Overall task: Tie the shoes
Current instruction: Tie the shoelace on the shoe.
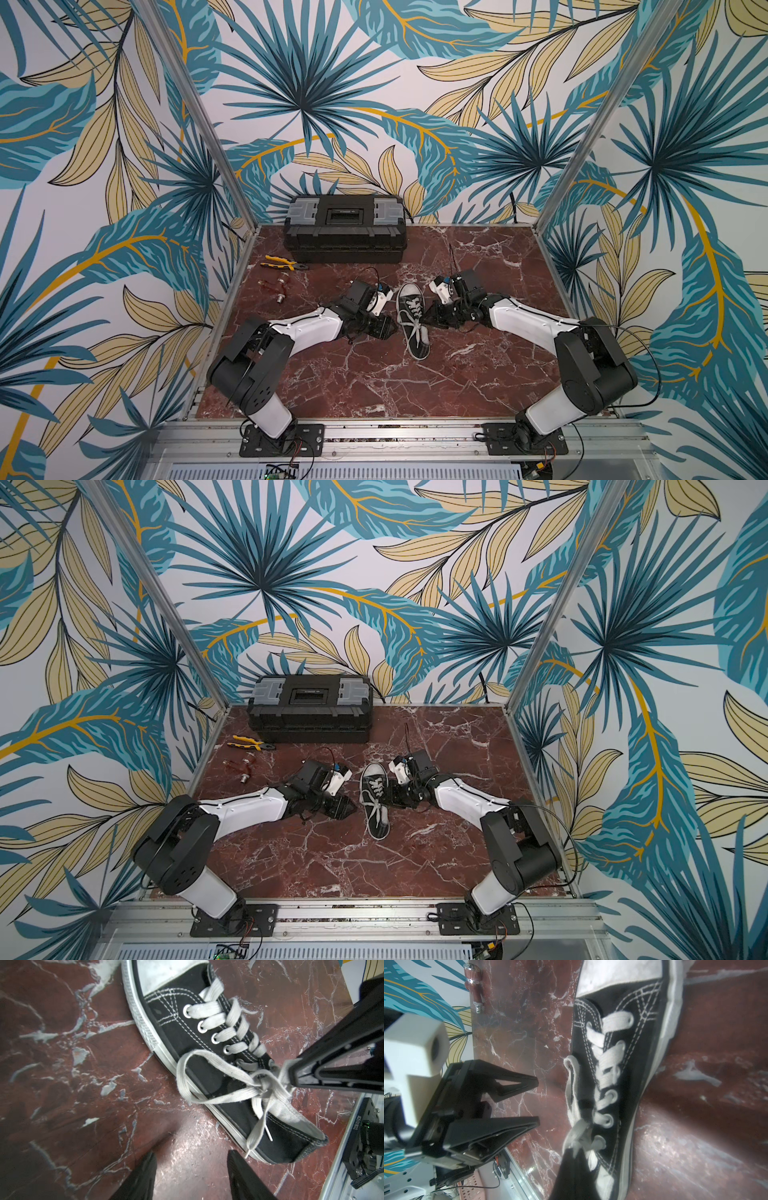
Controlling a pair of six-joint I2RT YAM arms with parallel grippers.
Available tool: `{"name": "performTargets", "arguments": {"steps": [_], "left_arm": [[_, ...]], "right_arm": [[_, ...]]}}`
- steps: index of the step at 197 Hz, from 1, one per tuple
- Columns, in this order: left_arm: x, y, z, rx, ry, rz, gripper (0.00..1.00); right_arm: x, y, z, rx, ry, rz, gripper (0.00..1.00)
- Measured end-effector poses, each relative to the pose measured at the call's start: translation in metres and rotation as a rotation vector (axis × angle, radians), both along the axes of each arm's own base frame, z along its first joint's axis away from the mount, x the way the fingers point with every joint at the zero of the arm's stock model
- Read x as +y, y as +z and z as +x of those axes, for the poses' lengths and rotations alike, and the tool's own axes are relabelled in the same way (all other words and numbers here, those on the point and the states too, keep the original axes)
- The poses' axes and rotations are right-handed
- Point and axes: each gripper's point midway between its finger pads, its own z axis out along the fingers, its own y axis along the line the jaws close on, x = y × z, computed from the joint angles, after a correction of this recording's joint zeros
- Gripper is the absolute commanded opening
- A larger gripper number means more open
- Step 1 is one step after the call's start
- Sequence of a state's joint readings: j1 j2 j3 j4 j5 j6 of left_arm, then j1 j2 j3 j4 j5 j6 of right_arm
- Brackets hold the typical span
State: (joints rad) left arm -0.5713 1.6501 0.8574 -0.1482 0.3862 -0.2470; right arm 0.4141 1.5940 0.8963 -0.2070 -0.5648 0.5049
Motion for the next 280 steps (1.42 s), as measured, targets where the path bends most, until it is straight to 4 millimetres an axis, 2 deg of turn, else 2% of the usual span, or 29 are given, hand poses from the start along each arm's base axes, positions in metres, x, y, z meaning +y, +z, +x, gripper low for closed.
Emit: {"name": "performTargets", "arguments": {"steps": [23,61,88,145,214,253,280], "left_arm": [[-0.008,-0.005,0.001,-0.003,-0.041,0.012,0.65],[-0.029,0.000,0.007,-0.051,-0.112,0.037,0.65],[-0.032,0.001,0.014,-0.056,-0.120,0.033,0.65],[-0.025,-0.003,0.030,-0.020,-0.080,0.018,0.51],[-0.036,-0.009,0.045,-0.005,-0.095,0.009,0.38],[-0.040,-0.008,0.051,-0.014,-0.105,0.012,0.26],[-0.039,-0.008,0.052,-0.018,-0.105,0.014,0.13]], "right_arm": [[0.000,0.000,0.000,-0.002,-0.002,-0.003,0.02],[-0.002,-0.002,0.000,0.002,-0.006,-0.012,0.02],[-0.002,-0.002,-0.001,0.004,-0.003,-0.014,0.02],[-0.003,-0.003,-0.001,0.003,0.000,-0.021,0.02],[-0.004,-0.004,-0.002,0.005,0.001,-0.027,0.01],[-0.005,-0.006,-0.003,0.009,0.000,-0.030,0.01],[-0.006,-0.008,-0.004,0.009,-0.002,-0.039,0.01]]}}
